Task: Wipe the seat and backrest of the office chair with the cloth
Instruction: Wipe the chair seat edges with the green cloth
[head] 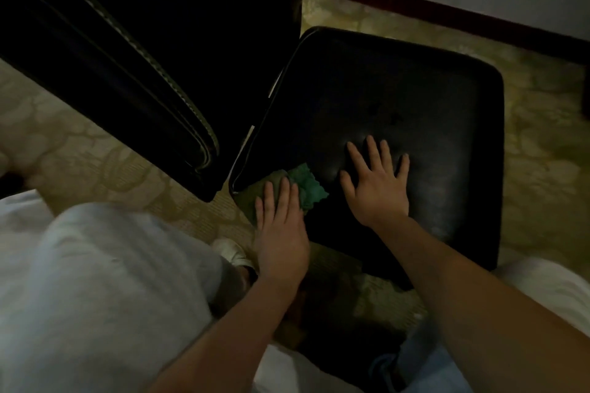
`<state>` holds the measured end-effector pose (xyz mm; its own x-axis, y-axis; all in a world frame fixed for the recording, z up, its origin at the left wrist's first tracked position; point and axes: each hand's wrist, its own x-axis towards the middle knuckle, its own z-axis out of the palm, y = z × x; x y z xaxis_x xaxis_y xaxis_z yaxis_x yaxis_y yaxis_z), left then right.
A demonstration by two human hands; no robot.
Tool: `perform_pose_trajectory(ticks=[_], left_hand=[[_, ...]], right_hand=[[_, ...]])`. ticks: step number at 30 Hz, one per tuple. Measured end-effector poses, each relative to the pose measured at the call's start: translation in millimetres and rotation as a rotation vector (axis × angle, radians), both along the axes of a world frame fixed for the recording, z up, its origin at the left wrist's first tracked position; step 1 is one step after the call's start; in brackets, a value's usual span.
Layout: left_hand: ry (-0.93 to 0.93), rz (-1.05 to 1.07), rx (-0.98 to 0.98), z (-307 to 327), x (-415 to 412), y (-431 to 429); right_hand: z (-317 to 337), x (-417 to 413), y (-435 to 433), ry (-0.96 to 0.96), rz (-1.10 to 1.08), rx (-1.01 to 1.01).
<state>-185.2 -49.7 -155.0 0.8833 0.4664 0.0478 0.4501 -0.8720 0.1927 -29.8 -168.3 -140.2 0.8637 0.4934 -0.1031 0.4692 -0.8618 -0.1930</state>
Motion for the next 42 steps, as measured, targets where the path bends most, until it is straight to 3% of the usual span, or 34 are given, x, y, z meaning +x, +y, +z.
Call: perform_pose_trajectory(ticks=[8,18,22,28,42], left_hand=[[0.035,-0.135,-0.004,-2,0,3],[-0.072,0.085,-0.186,3,6,40],[-0.003,0.141,-0.191,12,14,23],[0.146,0.044,-0.159,22,8,16],[0.11,0.024,-0.155,22,5,48]], right_hand=[[3,2,27,0.059,-0.098,-0.088],[5,0,24,0.059,-0.093,-0.055],[2,-2,26,0.02,-0.111,-0.07],[0,-2,25,0.001,-0.107,-0.065],[1,-2,23,-0.006,-0.097,-0.042]])
